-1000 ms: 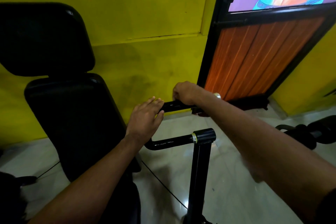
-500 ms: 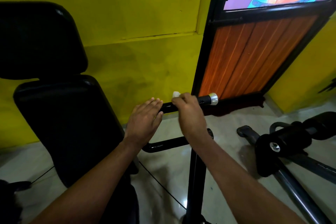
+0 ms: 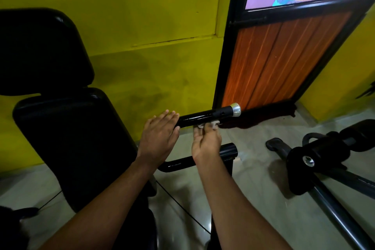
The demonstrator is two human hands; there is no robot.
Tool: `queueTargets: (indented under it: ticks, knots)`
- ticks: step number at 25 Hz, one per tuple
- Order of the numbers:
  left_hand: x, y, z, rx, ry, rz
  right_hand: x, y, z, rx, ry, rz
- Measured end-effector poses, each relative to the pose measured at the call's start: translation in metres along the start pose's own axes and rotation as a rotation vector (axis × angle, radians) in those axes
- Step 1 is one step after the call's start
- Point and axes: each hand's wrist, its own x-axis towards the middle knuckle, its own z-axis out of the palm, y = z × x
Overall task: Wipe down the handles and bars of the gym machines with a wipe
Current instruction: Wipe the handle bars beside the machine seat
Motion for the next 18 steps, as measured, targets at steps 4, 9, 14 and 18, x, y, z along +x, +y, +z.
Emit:
queueTargets:
  ticks: [4,9,14,18]
  knots:
    - [0.001,0.0,0.0,0.003,-0.005,-0.001,0.014,-0.012,-0.001,0.06,-0.049,0.054]
    - [0.004,0.002,0.001,-0.017,-0.033,-0.004,0.005,-0.008,-0.004,-0.023,-0.105,0.169]
    - [0.005,0.005,-0.001,-0.009,-0.044,-0.009,0.007,-0.013,-0.009,-0.027,-0.069,-0.001]
    - [0.006,0.008,0.0,-0.022,-0.051,-0.022,-0.001,-0.008,-0.021,-0.543,-0.079,-0.443]
